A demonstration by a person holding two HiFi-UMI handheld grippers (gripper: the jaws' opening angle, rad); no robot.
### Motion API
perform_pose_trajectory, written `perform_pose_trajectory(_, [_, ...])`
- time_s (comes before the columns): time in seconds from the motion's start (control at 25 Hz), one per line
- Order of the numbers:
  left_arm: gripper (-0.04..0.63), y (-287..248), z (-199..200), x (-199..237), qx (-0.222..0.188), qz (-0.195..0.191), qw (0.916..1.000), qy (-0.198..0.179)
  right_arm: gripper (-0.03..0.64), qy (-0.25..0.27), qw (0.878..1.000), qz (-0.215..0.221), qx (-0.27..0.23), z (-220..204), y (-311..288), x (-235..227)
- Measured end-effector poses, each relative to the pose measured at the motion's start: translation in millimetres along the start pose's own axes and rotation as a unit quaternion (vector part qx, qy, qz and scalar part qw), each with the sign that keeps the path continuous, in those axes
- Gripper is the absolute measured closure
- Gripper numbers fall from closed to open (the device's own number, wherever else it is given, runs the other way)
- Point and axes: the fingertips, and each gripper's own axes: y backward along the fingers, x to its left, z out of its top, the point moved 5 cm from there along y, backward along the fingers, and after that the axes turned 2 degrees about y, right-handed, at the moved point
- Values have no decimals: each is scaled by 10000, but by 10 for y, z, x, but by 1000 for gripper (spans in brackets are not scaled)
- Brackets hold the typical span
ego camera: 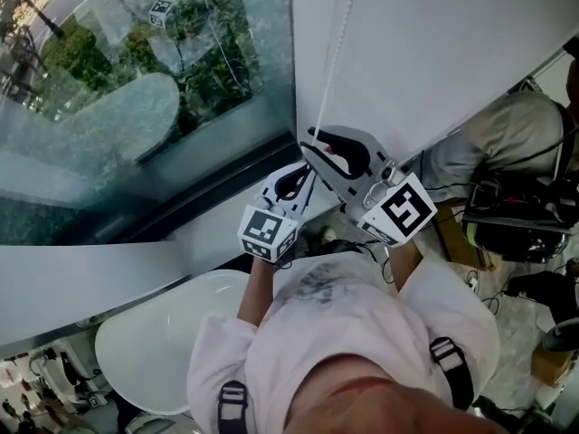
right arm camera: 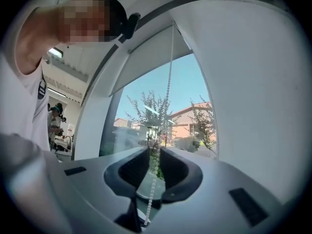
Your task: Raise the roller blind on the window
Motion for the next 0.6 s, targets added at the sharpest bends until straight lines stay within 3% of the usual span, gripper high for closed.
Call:
perform_pose_trajectory(0.08, [578, -8, -11, -8, -17, 3, 10000, 23, 546, 133, 9998, -155, 33, 1, -11, -3])
perform_pose_trajectory(0.2, [578, -17, -18, 6, -21, 8, 10000, 21, 554, 336, 9986, -410, -37, -21, 20, 25])
perform_pose_trajectory(0.32, [578, -28, -58, 35, 42, 11, 10000, 5, 555, 224, 9984, -493, -141, -83, 24, 23])
perform_pose_trajectory(0.6, [578, -58, -381, 68, 339, 6, 9993, 154, 555, 150, 9983, -503, 250, -394, 25, 31])
